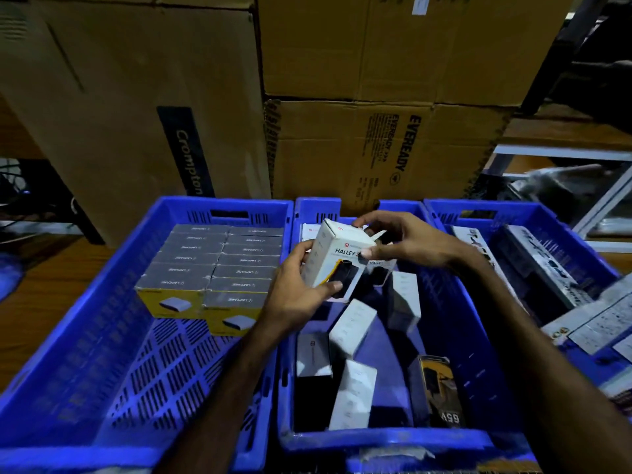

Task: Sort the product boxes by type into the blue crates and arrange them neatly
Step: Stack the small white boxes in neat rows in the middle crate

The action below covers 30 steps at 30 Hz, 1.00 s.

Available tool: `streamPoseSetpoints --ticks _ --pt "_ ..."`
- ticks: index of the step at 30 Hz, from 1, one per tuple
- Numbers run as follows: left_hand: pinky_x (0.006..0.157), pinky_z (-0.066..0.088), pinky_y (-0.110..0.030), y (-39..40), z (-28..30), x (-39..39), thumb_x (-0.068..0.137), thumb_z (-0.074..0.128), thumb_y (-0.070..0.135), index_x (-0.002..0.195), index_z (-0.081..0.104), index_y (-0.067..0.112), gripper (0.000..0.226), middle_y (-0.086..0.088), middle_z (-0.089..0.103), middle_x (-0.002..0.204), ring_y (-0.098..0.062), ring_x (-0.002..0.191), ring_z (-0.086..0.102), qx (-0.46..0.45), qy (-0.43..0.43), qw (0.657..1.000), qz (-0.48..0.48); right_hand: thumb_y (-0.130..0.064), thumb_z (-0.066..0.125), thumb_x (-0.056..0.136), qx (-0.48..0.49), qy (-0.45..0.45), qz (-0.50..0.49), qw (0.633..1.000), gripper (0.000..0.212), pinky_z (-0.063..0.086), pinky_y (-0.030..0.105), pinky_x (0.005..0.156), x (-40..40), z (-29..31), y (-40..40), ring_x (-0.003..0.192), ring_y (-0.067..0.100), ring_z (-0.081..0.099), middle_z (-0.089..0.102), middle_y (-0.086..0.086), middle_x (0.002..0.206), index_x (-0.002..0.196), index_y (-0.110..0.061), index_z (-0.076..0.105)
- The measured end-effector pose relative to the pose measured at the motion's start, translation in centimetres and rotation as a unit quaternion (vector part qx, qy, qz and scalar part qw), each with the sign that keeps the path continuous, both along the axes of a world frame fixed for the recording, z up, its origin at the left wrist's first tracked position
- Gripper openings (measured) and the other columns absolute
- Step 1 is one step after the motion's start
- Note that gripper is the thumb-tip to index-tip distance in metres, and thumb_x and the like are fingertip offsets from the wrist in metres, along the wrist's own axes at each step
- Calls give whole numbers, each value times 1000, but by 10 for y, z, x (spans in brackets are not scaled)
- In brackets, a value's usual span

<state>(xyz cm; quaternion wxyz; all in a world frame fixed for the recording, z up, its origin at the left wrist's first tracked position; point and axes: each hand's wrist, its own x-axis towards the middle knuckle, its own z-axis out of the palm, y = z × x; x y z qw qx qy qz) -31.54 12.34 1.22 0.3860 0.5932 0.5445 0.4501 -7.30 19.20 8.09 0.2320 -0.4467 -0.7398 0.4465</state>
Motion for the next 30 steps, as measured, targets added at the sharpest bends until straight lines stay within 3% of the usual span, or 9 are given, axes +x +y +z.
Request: streamPoseSetpoints --ticks 3,6,9,11,14,17,20,25,30 --pt "99 56 -39 0 -2 -1 63 86 31 138 57 29 80 8 71 125 -14 112 67 17 21 1000 -1 -49 93 69 25 -22 2 999 62 56 56 96 -4 2 0 108 38 68 69 10 121 122 -29 67" --pt "100 57 -41 1 -5 -3 65 85 30 141 55 35 82 13 70 127 -10 114 67 26 35 999 -14 -39 94 70 22 -30 -1 999 60 60 54 90 -4 3 -3 102 35 70 68 7 122 120 -24 65" --pt "113 48 -35 2 -7 -3 69 84 33 154 44 32 94 11 59 148 -8 135 56 35 37 999 -16 -26 94 74 25 -43 -23 998 56 59 43 76 -1 -2 -2 82 18 70 66 2 122 121 -22 63" --pt "118 38 -29 3 -8 -4 73 82 31 158 40 29 95 13 49 157 -4 144 45 51 29 998 -6 -28 95 72 47 -77 -50 995 57 60 44 77 -1 -10 3 77 14 70 62 0 122 119 -23 62" --pt "116 43 -29 11 -13 -6 84 82 11 147 51 31 73 18 59 141 -5 136 53 67 -27 997 39 -29 95 67 60 -119 -74 988 58 62 48 76 -12 -34 15 78 23 72 63 -1 118 114 -23 61" --pt "102 52 -27 15 -14 -8 90 74 -1 135 58 27 56 10 65 126 -17 121 63 54 -47 994 77 -21 95 68 58 -147 -101 982 57 53 34 68 -35 -66 22 83 25 67 64 -1 115 111 -20 58" --pt "86 52 -10 16 -13 -9 91 66 -8 128 65 14 42 -3 69 123 -22 112 66 48 -45 994 88 -13 94 67 57 -152 -146 976 59 44 26 73 -59 -96 24 92 19 60 64 0 107 112 -17 57" --pt "79 49 -8 15 -12 -13 91 64 -9 115 69 12 32 -3 71 109 -15 93 63 58 -24 994 93 -12 93 64 90 -178 -160 967 64 53 41 92 -81 -125 31 105 30 59 54 9 122 117 -14 57" --pt "78 51 -13 18 -19 -14 91 64 -6 109 71 18 31 0 72 105 -16 91 63 53 -17 994 89 -18 92 69 98 -227 -142 958 70 52 46 94 -86 -138 36 105 38 60 47 12 125 128 -13 56"
